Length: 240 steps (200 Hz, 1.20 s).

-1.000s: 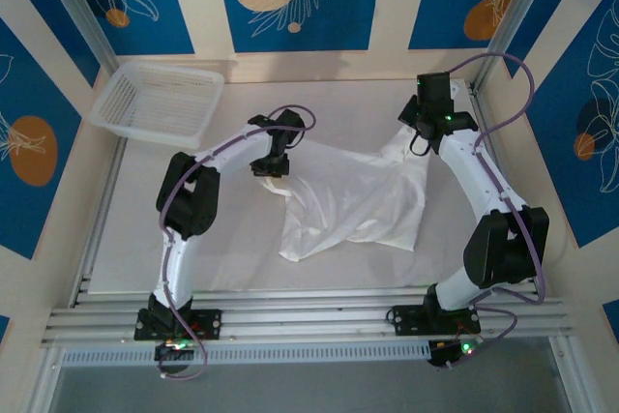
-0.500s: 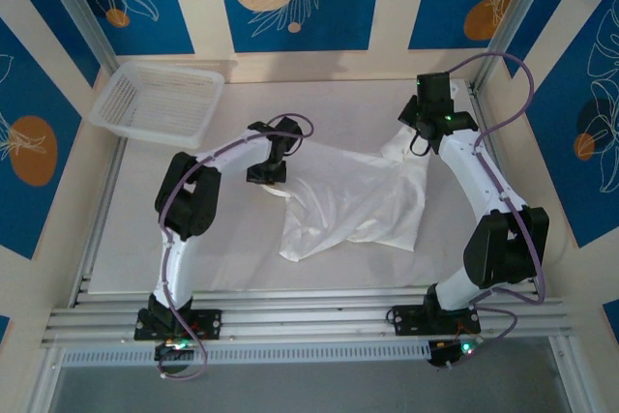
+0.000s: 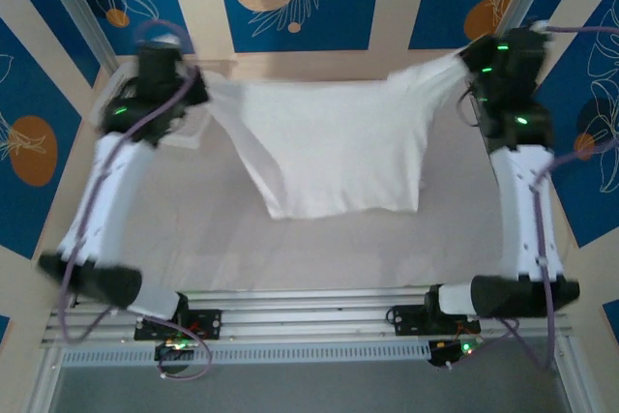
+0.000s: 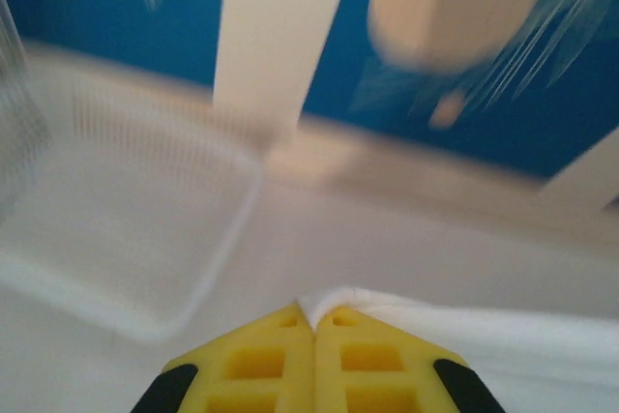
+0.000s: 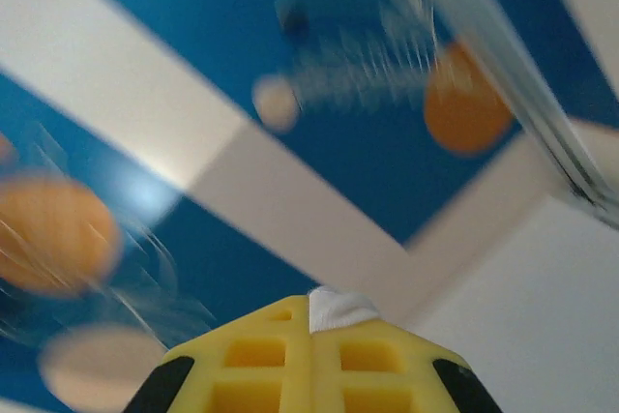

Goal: Fold the inside-out t-shirt

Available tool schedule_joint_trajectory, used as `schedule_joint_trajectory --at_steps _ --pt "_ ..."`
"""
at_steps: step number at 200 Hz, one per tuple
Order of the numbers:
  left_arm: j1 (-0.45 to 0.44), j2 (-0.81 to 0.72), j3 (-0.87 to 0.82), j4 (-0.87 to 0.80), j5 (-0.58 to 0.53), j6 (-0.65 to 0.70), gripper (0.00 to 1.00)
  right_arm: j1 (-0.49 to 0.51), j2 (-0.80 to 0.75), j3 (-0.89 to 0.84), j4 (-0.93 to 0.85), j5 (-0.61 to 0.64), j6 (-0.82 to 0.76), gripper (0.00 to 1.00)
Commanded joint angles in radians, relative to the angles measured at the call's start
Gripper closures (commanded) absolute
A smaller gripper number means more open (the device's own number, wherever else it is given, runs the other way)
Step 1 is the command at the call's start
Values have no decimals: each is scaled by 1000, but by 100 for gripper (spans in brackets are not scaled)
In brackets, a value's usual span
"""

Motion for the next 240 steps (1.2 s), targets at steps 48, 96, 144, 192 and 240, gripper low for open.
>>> schedule_joint_trajectory --at_steps 48,96,144,192,240 --pt "11 -251 24 150 100 29 100 -42 -107 228 91 75 174 100" --pt "10 -332 93 193 184 95 100 -42 -91 461 32 101 95 100" --pt "10 -274 161 100 143 80 100 -42 -21 630 -55 76 31 100" --pt "10 -49 48 138 85 82 100 -14 184 626 -167 -2 -40 100" --pt "19 285 -80 388 89 87 100 123 490 533 -174 76 -179 100"
